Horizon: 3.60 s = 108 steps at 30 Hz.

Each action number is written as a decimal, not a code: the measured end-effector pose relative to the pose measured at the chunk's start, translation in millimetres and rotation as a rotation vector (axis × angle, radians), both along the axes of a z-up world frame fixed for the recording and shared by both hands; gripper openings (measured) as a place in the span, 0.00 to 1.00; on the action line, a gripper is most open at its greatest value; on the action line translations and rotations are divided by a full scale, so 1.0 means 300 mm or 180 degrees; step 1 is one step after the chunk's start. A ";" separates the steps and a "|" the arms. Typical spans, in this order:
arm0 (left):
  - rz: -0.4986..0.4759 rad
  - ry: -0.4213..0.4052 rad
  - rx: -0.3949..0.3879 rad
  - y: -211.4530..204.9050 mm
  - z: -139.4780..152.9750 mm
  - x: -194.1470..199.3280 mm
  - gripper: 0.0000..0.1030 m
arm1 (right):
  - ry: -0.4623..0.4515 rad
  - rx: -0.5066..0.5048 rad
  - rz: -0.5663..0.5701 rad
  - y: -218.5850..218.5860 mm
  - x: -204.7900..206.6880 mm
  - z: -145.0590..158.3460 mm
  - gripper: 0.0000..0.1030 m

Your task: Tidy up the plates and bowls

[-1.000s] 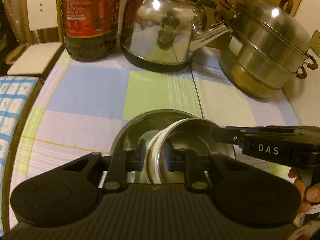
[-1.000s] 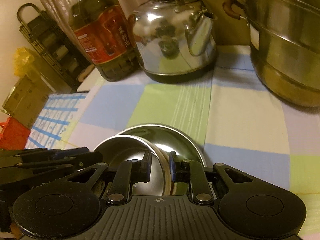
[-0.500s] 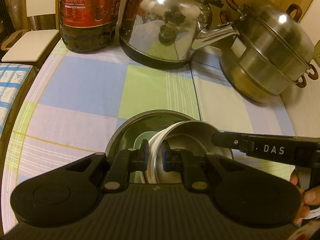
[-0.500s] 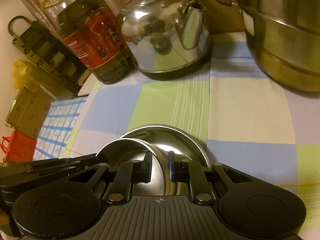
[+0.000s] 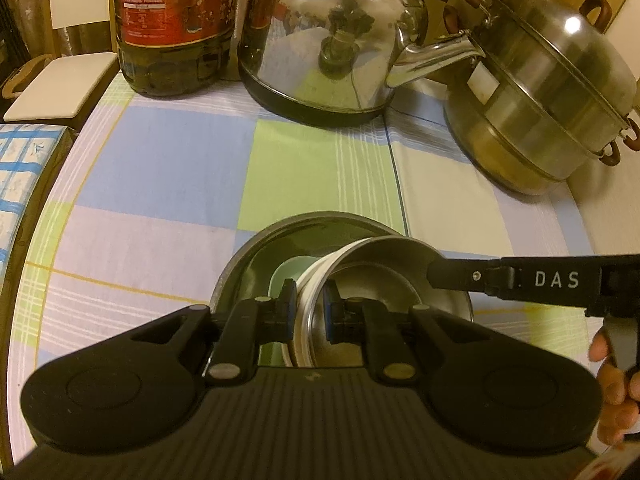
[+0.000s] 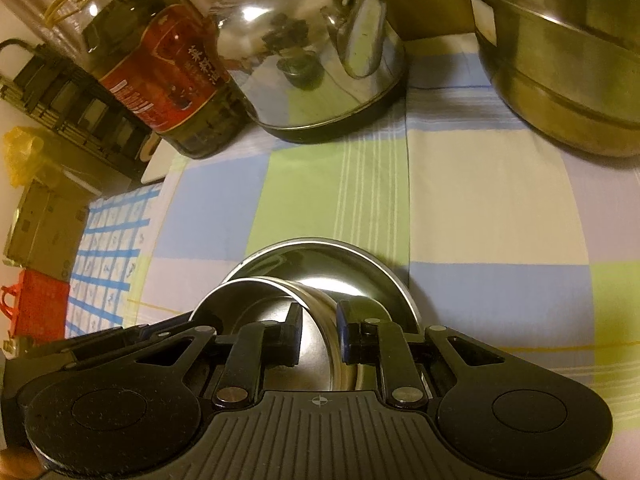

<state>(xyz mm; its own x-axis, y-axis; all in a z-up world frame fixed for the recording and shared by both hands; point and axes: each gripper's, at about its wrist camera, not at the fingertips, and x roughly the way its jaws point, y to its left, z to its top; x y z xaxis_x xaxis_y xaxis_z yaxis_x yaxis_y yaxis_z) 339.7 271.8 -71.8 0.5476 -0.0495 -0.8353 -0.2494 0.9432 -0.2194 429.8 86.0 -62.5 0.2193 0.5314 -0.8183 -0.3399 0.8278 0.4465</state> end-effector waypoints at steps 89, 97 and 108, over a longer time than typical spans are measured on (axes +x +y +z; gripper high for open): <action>-0.0394 -0.0610 0.0465 -0.981 0.208 -1.214 0.17 | -0.0939 -0.0088 -0.0132 -0.852 -1.325 0.238 0.46; -0.0405 -0.0620 0.0460 -0.978 0.213 -1.213 0.17 | -0.0962 -0.0105 -0.0145 -0.846 -1.328 0.245 0.46; -0.0448 -0.0627 0.0454 -0.974 0.214 -1.204 0.17 | -0.0972 -0.0123 -0.0178 -0.849 -1.324 0.246 0.46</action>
